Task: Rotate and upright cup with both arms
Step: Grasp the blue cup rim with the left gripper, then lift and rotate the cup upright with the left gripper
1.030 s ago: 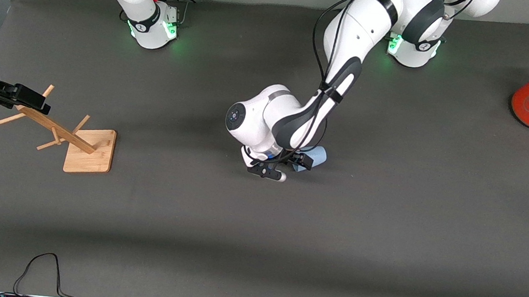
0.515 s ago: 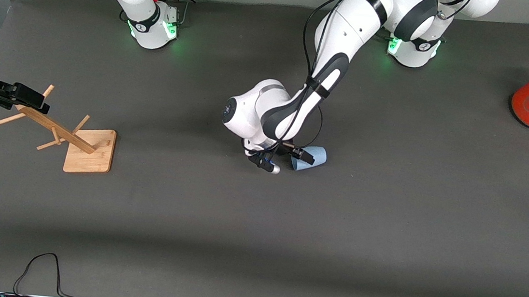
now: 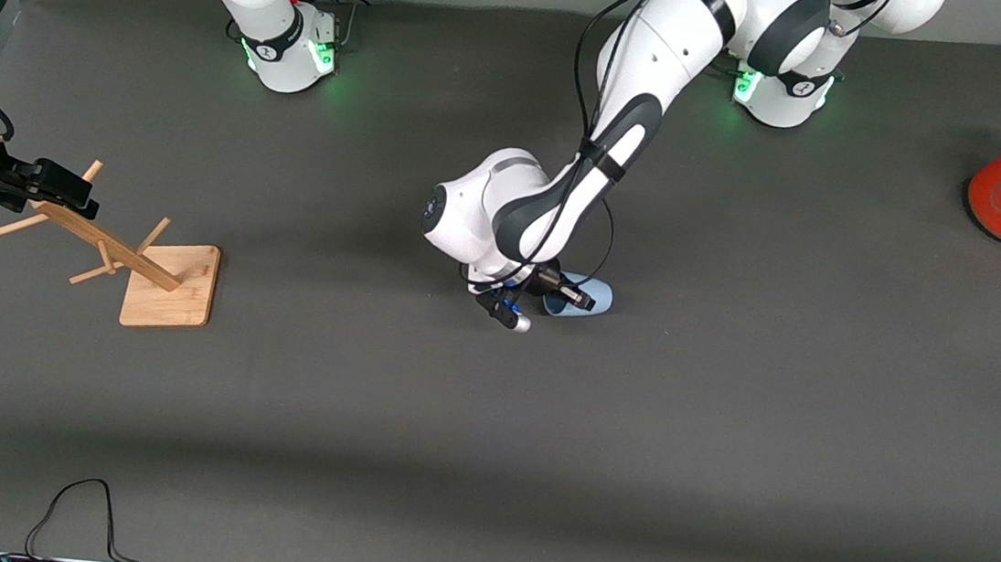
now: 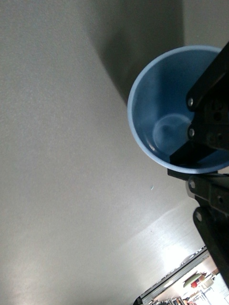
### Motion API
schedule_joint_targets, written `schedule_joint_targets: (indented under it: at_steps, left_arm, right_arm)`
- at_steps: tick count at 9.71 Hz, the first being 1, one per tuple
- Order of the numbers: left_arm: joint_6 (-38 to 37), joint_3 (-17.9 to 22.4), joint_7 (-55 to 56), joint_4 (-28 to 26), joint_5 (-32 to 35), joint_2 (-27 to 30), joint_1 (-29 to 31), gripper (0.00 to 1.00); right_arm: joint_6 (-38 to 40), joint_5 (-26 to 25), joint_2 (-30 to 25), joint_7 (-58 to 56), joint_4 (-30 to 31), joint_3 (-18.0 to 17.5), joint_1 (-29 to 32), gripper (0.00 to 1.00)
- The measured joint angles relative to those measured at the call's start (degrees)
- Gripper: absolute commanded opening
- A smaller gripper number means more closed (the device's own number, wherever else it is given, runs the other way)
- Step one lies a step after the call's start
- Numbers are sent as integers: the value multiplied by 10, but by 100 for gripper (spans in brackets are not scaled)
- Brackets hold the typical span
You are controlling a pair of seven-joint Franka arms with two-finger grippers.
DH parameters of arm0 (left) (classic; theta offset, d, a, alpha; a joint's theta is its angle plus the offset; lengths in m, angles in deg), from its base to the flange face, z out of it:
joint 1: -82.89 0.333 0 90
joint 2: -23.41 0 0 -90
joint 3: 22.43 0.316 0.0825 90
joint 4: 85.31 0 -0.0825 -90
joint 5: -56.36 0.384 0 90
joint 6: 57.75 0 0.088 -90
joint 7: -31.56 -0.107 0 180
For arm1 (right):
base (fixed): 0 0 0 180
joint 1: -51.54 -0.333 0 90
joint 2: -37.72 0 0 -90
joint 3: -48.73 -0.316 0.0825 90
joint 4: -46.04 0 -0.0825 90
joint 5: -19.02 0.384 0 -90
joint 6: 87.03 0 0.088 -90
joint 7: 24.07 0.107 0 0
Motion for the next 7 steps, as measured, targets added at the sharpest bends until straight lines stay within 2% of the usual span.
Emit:
schedule_joint_targets:
  at_steps: [2,4,5,7]
  left_arm:
    - [-30,5,0,27,-4,19,9,0]
    - [-70,9,18,67,-54,66,58,0]
    - [-82,13,27,80,-95,109,95,0]
    - [-100,15,9,73,-179,229,199,0]
  right_arm:
    - [-6,0,0,-15,0,6,-2,100]
    - [-7,0,0,-21,0,15,-6,100]
    - [-7,0,0,-21,0,16,-6,100]
    - [-7,0,0,-23,0,16,-8,100]
